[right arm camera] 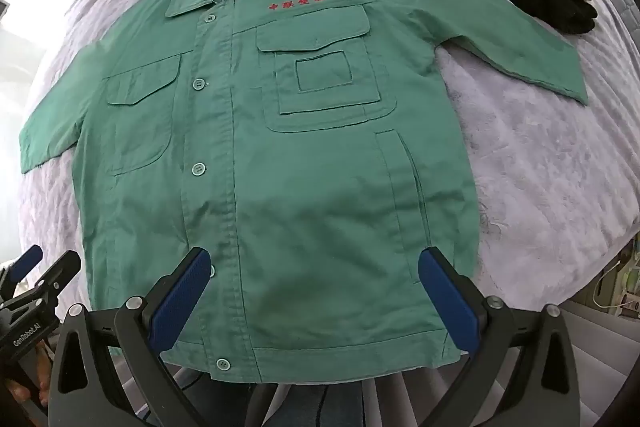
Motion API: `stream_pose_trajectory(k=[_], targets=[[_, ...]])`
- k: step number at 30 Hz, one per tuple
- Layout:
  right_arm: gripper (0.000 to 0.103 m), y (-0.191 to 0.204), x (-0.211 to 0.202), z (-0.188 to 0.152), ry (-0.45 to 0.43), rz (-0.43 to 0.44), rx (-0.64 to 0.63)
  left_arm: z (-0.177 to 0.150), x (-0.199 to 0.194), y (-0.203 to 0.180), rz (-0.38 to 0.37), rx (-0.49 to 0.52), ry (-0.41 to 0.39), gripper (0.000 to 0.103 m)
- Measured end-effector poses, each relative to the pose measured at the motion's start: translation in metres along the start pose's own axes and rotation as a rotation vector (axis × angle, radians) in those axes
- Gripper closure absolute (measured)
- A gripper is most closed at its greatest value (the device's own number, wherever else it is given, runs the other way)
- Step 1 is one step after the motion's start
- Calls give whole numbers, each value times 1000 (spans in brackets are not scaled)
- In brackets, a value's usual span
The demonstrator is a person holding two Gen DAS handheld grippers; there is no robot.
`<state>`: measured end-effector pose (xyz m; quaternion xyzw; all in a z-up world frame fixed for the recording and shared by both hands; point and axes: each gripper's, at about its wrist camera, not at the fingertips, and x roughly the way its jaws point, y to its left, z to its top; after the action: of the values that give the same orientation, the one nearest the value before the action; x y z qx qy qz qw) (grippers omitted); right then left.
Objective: Fold large clothes
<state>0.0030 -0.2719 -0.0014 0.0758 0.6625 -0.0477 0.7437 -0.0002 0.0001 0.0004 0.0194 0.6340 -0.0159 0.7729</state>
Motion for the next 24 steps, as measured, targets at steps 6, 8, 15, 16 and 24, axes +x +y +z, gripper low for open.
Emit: stream_pose_trajectory(k=[6, 8, 15, 16, 24], targets=[[0, 2, -1, -1, -7, -4, -6, 1, -2, 0, -5, 1, -2, 0], [0, 2, -1, -1, -8, -2, -8, 1, -3, 0, -4, 1, -1, 0], [0, 7, -5, -3, -20, -10, -36, 0, -4, -2, 0, 7, -7, 0], [0, 7, -5, -3, -20, -8, -35, 0, -5, -4, 0, 10, -8, 0], [0, 6, -4, -4, -21, -5, -30, -3, -10, -6, 5, 23, -13, 0]])
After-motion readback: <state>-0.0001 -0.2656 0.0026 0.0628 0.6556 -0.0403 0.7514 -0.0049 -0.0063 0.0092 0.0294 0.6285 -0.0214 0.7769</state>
